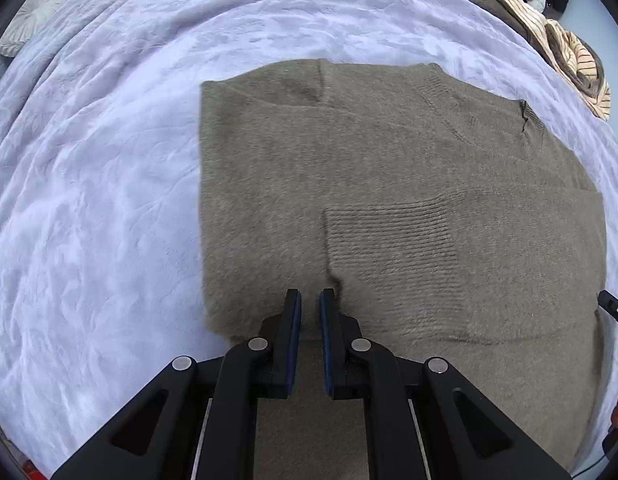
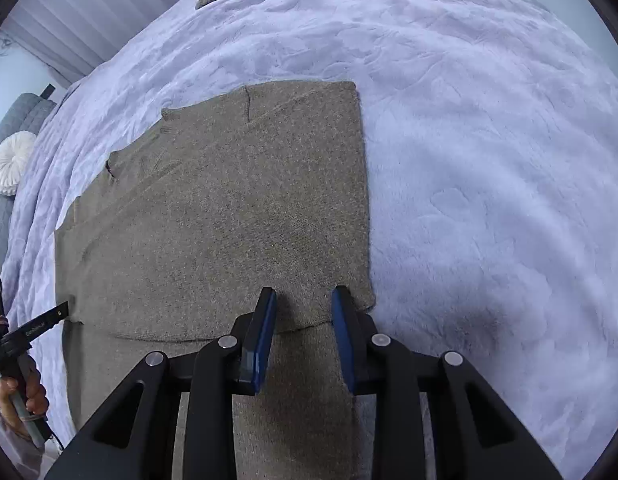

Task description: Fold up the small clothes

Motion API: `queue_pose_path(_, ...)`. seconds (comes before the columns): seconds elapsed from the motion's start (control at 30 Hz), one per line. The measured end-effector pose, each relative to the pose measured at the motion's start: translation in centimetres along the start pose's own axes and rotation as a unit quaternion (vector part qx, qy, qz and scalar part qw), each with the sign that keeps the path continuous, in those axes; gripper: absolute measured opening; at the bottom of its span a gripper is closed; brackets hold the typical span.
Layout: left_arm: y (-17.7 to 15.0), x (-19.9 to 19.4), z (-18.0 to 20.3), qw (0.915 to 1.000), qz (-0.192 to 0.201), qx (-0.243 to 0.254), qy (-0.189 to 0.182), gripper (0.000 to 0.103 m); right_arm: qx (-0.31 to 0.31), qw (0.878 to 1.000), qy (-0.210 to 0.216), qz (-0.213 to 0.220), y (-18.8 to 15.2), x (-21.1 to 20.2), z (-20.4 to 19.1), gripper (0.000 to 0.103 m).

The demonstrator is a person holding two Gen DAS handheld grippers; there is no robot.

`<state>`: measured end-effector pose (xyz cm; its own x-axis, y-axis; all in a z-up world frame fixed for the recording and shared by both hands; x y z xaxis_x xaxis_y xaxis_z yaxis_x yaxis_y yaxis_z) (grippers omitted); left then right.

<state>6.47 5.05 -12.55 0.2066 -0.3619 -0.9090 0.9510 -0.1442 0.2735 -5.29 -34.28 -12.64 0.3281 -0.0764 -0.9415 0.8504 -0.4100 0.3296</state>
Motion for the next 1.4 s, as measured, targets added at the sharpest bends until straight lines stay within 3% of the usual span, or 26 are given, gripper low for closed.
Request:
queue_pose_path(0.27,-2.3,-1.8,-0.3,0.9993,-0.024,0.017,0.023,0.011,0.025,0.999,0.004,-0.022,-1.9,-1.2,1.2,0.032)
queue_pose_path(0.5,-4.7,-1.8,0.2,0.9991,-0.04,0.003,0.016,0.011,0.021,0.999,0.01,-0.027,-3.2,-2.9,0.4,0.036)
queue_pose_path(0.6,-5.5,-2.2,-0.1,0.9994,-0.033,-0.012,0.004,0.011,0.007,0.999,0.034,-0.025,-3.5,-3.6,-1.6,0.036)
queue_pose_path(0.67,-6.0,-2.5,-0.6,0.9993,-0.03,-0.02,0.001,0.011,-0.02,0.997,0.075,-0.024,-3.6,-3.9,-4.7,0.036)
queue_pose_path(0.7,-6.2,-2.6,-0.8,0.9993,-0.031,-0.022,0.003,0.014,-0.037,0.995,0.088,-0.023,-3.6,-3.9,-6.4,0.036)
queue_pose_path(0.73,-6.3,-2.7,-1.1,0.9992,-0.033,-0.025,0.004,0.052,-0.055,0.993,0.099,-0.023,-3.7,-3.8,-8.4,0.036)
queue_pose_path(0.77,-6.5,-2.9,-1.4,0.9991,-0.032,-0.029,0.003,0.081,-0.073,0.991,0.111,-0.023,-3.7,-3.7,-10.6,0.036)
queue_pose_path(0.8,-6.7,-3.4,-1.7,0.9992,-0.021,-0.033,0.009,0.102,-0.085,0.989,0.122,-0.023,-3.7,-3.6,-12.5,0.036)
queue_pose_path(0.83,-7.4,-4.5,-2.3,0.9995,-0.001,-0.027,0.014,0.102,-0.096,0.986,0.134,-0.023,-3.7,-3.5,-14.4,0.036)
queue_pose_path(1.07,-8.7,-5.5,-3.7,0.9993,-0.004,-0.025,0.029,0.102,-0.155,0.974,0.164,-0.03,-3.1,-1.3,-26.0,0.036)
queue_pose_path(1.27,-9.5,-5.3,-4.7,0.9982,-0.018,-0.05,0.026,0.102,-0.188,0.97,0.149,-0.048,-4.0,0.9,-30.2,0.035)
queue_pose_path(1.4,-10.8,-5.5,-5.1,0.998,-0.024,-0.055,0.02,0.102,-0.23,0.961,0.144,-0.043,-5.4,-0.2,-30.9,0.035)
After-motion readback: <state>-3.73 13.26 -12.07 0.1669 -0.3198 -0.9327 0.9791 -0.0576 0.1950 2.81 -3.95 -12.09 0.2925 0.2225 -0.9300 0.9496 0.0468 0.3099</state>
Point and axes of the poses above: each gripper's, at about its wrist camera, not at the fingertips, and x roughly the way its jaws point, z to its right, y to its top, the point moved 6 cm from there along x, roughly the way its jaws point, and after that the axes turned 15 degrees about -y, right-handed, at the moved point
